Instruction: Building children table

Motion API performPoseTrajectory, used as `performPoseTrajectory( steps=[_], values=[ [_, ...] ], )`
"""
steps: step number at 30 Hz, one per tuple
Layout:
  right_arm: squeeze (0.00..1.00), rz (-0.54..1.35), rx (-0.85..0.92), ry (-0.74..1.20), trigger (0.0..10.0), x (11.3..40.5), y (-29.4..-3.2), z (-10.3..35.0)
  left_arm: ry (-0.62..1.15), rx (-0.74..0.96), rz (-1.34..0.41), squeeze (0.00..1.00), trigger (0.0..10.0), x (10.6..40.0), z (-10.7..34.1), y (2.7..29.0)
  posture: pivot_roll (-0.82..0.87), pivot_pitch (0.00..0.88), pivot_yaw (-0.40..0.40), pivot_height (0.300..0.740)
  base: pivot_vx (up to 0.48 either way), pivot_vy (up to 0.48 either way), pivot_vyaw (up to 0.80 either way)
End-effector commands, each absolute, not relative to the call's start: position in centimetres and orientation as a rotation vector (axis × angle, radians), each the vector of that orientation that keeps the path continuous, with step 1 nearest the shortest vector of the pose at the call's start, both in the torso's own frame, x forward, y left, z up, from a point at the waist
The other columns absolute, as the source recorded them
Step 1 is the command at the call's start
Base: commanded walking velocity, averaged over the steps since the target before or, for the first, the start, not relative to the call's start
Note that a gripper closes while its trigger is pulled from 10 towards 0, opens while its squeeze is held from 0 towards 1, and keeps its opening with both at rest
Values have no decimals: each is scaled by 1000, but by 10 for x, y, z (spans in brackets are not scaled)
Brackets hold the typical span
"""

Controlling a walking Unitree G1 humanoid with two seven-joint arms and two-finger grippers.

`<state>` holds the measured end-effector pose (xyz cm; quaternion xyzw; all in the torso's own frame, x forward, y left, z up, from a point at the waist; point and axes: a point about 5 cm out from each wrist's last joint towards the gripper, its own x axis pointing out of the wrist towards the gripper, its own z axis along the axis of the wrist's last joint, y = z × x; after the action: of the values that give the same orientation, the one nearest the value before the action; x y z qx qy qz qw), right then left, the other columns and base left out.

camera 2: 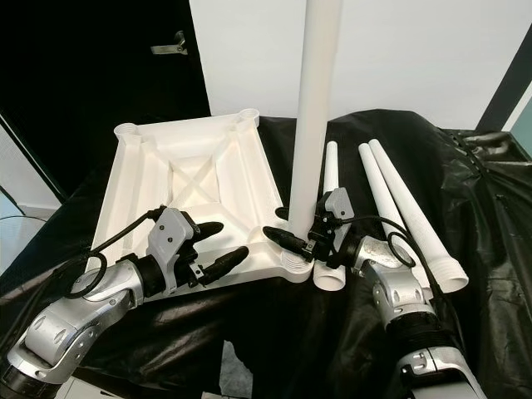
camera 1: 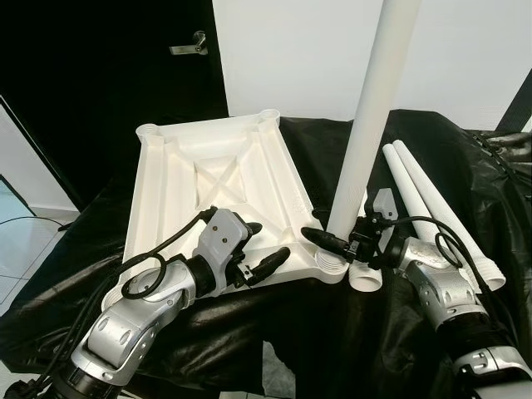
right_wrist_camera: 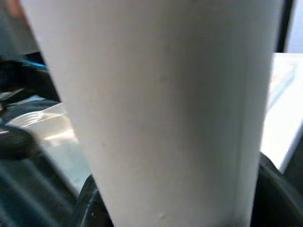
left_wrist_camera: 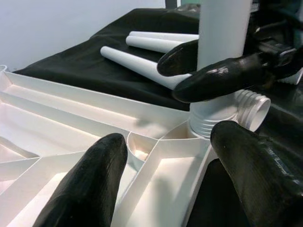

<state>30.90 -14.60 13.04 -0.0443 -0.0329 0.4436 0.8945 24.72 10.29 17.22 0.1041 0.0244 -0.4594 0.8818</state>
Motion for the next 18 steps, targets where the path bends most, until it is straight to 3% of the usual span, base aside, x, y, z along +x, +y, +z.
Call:
performPoseTrajectory(
  steps=[1, 5, 9, 13, 18],
  values=[
    [0, 812, -85, 126, 10000, 299, -152, 91, 56, 224, -1040, 0, 10000, 242, 173, 103, 138, 0, 20, 740, 0, 0, 0],
    [0, 744, -70, 106, 10000, 296, -144, 90, 57, 221, -1037, 0, 10000, 241, 173, 103, 136, 0, 18, 740, 0, 0, 0],
    [0, 520, -59, 62, 10000, 296, -132, 91, 54, 221, -1036, 0, 10000, 243, 173, 103, 122, 0, 20, 740, 0, 0, 0],
    [0, 277, 65, 30, 10000, 294, -126, 98, 49, 223, -1040, 0, 10000, 246, 173, 102, 113, 0, 17, 740, 0, 0, 0],
    [0, 185, 84, -3, 10000, 289, -118, 102, 44, 224, -1039, 0, 10000, 247, 174, 101, 112, 0, 11, 740, 0, 0, 0]
  ],
)
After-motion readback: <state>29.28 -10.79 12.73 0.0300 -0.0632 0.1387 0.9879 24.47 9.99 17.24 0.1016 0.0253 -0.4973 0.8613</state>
